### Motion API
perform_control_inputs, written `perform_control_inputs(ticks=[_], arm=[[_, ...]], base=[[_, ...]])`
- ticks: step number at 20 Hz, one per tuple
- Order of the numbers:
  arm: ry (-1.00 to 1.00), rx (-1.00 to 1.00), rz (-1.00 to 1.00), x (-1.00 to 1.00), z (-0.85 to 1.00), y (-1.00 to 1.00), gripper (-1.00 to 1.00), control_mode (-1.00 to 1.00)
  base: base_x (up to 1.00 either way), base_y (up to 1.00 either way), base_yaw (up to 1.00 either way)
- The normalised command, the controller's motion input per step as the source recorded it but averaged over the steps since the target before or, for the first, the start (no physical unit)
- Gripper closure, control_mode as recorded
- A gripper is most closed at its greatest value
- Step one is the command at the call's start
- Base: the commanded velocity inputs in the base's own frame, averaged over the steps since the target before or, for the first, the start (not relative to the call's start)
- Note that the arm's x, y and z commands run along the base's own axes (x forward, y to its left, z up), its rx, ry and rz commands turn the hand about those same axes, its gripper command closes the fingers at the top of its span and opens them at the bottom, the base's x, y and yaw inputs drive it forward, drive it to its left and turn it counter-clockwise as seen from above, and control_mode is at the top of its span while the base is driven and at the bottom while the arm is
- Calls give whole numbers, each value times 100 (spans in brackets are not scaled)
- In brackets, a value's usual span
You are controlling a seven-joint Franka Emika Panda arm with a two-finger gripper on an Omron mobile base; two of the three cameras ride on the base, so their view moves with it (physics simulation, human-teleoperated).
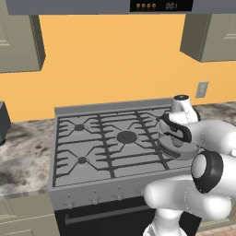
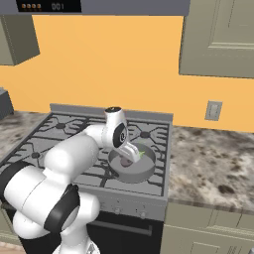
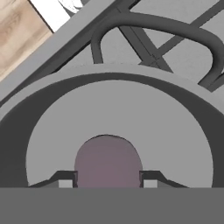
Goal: Turn on the burner for the pot on the stove. Wait thirty seconds for the pot to heat up. Then add the eggplant to the pot.
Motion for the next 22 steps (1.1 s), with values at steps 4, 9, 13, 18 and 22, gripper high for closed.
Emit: perform_control_inputs(ticks=[4,9,13,18,22], arm=[[0,0,3,-3,-11,0,100,-100],[-1,1,7,0,-5,0,100,-100],[0,2,7,0,-8,0,100,-100],[0,2,7,0,-10,0,100,-100],[0,2,6,0,-10,0,100,-100]], base=[[0,0,0],[0,0,0],[0,0,0],[0,0,0],[0,0,0]])
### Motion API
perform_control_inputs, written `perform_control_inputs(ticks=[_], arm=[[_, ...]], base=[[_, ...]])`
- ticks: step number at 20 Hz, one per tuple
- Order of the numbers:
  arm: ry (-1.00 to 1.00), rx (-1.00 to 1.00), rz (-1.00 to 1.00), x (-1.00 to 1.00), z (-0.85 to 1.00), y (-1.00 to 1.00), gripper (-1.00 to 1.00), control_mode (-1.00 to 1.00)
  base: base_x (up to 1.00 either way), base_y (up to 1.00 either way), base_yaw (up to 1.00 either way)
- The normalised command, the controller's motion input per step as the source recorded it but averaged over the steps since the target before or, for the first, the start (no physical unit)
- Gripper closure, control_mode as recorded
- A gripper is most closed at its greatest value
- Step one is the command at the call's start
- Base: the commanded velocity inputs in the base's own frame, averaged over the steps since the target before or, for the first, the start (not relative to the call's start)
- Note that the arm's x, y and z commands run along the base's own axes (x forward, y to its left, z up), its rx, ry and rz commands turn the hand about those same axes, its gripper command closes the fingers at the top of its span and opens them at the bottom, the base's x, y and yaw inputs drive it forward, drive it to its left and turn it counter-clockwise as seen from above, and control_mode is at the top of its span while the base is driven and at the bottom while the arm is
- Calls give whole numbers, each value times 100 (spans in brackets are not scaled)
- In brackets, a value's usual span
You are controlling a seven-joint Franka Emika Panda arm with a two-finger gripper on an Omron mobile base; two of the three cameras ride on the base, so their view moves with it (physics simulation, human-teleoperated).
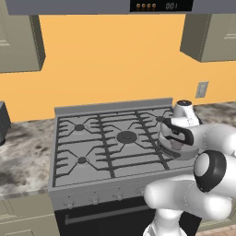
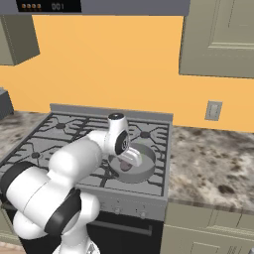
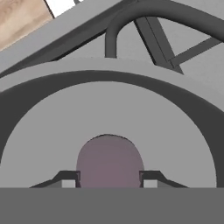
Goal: Turn on the burner for the pot on the stove. Wait thirty seconds for the pot to heat up. Then add the eggplant to the pot.
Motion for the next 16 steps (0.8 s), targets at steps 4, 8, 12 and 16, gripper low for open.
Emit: perform_control_inputs(ticks=[4,8,12,16], arm=[[0,2,6,0,-11,0,100,-100],[0,1,5,0,-16,0,100,-100],[-4,0,3,0,-27,0,100,-100],[-12,0,4,1,-46,0,100,-100]], base=[[0,0,0],[0,0,0],[0,0,0],[0,0,0]])
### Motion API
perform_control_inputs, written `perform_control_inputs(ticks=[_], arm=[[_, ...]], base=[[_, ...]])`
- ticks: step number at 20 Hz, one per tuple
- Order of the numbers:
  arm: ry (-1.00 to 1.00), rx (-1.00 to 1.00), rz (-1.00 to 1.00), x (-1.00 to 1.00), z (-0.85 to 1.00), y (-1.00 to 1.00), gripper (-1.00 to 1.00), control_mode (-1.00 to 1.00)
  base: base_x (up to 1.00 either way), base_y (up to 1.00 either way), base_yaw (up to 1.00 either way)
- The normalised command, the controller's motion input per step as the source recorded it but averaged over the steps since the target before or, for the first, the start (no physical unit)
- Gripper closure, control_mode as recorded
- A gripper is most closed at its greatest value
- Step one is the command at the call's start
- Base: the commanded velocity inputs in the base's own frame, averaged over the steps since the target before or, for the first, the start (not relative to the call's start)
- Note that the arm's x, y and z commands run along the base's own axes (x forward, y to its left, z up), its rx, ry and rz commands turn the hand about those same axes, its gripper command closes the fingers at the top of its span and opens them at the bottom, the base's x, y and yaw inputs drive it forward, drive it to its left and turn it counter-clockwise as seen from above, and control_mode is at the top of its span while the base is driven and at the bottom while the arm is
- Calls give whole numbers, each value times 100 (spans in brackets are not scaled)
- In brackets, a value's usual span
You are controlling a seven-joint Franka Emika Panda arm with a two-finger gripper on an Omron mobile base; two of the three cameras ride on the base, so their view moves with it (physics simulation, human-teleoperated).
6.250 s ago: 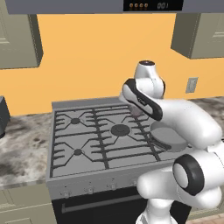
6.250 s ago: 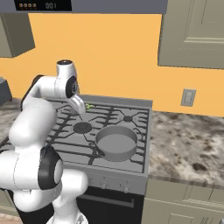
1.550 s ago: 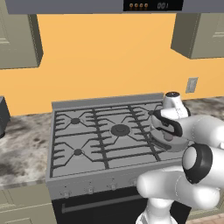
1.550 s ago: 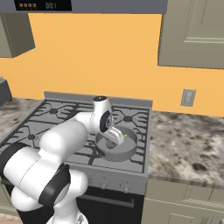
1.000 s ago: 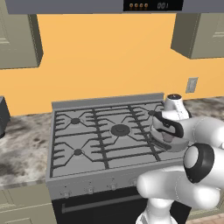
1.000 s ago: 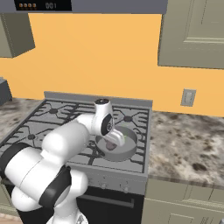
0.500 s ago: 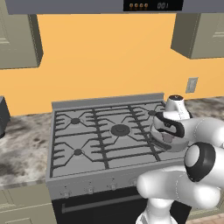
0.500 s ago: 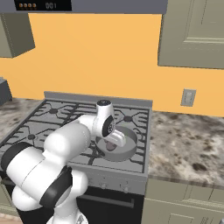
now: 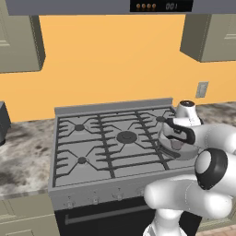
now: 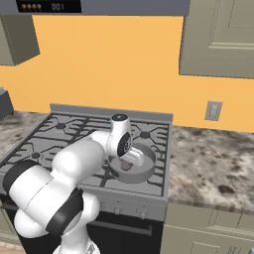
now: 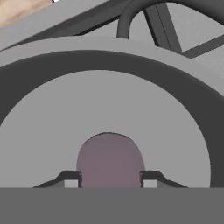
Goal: Turn on the burner for the pot on the stove. Wait thirty seconds for the pot to heat up. Then add the eggplant to the pot.
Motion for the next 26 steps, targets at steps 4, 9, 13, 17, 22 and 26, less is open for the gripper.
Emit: perform_control_inputs(ticks=[4,9,13,17,22,26], arm=[[-7,0,2,0,-36,0,-100,-100],[4,0,0,-1,-1,0,-100,-100],[4,0,0,-17,11,0,-100,-100],[0,0,0,-32,61,0,-100,-100],[0,0,0,-40,71,3,-100,-100],[-7,0,0,-38,86,15,-100,-100]], base=[[0,0,0],[0,0,0],[0,0,0],[0,0,0],[0,0,0],[0,0,0]])
